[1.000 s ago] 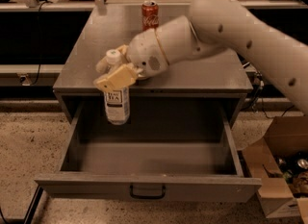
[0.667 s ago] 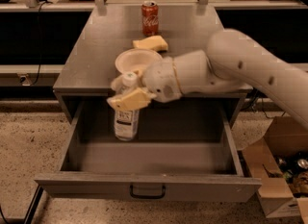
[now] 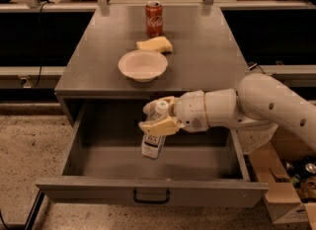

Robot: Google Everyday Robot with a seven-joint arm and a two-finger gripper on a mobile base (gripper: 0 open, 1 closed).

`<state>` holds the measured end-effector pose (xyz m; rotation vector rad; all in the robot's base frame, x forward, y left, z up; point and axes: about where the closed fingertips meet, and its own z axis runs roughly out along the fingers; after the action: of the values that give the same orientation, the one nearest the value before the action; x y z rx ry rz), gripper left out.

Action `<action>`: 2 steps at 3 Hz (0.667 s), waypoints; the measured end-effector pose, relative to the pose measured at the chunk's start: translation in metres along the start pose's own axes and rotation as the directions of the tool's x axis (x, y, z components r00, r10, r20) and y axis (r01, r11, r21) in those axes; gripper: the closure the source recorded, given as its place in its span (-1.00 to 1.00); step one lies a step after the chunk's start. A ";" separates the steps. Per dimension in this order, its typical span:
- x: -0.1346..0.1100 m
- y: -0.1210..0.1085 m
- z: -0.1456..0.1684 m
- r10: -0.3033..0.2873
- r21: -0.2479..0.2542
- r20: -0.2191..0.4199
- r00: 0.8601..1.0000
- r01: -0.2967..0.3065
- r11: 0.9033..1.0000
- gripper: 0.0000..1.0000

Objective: Place blue plastic bottle into top drawer

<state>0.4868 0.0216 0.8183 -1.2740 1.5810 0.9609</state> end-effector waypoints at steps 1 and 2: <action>0.029 -0.026 0.002 -0.015 0.014 -0.032 0.999 0.015 1.000 1.00; 0.048 -0.045 0.030 -0.054 -0.020 -0.079 0.995 0.052 0.998 0.63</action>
Offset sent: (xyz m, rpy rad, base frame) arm 0.0706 0.0212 -0.0900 -0.1444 -0.0504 0.0851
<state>0.5309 0.0263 0.7612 -1.3745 1.5939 0.9031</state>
